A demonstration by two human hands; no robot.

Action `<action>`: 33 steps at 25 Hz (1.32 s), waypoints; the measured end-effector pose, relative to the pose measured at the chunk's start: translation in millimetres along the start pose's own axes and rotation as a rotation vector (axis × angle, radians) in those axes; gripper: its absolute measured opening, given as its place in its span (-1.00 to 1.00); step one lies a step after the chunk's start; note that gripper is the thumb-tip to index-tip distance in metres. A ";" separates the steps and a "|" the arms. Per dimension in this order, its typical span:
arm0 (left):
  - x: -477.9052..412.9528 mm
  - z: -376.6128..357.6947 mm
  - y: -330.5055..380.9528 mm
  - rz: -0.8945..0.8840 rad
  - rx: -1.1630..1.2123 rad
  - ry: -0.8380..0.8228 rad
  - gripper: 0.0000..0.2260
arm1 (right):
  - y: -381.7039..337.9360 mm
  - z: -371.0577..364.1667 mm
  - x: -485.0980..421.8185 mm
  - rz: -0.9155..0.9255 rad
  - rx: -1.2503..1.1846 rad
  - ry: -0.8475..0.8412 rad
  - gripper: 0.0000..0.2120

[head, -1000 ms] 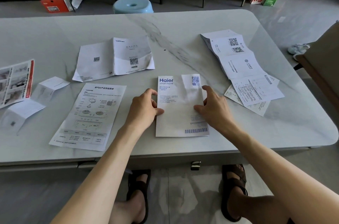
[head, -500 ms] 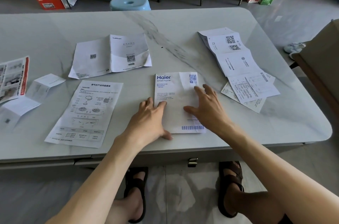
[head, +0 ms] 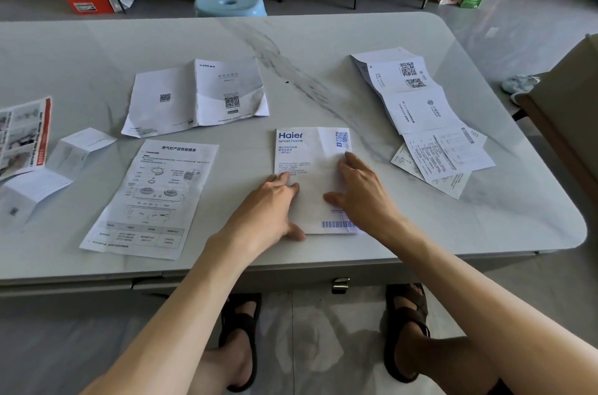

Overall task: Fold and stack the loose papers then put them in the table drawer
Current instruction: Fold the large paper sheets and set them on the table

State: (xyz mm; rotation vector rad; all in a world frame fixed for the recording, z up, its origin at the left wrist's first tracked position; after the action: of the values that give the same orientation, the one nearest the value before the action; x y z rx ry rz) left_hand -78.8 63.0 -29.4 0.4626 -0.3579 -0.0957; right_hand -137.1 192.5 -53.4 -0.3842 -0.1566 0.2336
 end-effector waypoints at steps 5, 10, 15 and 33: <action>-2.7 -3.1 -1.8 -0.012 -0.057 -0.030 -0.22 | -0.5 8.7 -6.5 0.003 0.027 -0.014 -0.38; -5.3 -2.4 -2.9 -0.023 -0.085 -0.024 -0.27 | -5.7 26.6 -69.6 0.013 0.070 -0.046 -0.30; -6.7 -2.5 -3.0 -0.030 -0.125 -0.011 -0.28 | -14.4 22.2 -90.1 0.063 0.171 -0.046 -0.36; -1.7 -0.1 -7.2 -0.019 -0.099 0.035 -0.20 | -18.2 22.7 -92.5 0.109 0.224 -0.044 -0.40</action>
State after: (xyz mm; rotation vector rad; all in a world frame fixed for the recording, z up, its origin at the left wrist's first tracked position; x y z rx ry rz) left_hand -80.5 56.9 -33.3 0.3692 -0.3134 -0.1231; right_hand -226.9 160.6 -35.5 -0.1650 -0.1514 0.3635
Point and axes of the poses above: each hand's wrist, its own x-axis away from the middle knuckle, its own z-axis out of the back of the hand, y = z × x, the point moved 10 cm from there along -x, towards the middle knuckle, and after that the axes turned 8 degrees about x, right-handed, at the moved point
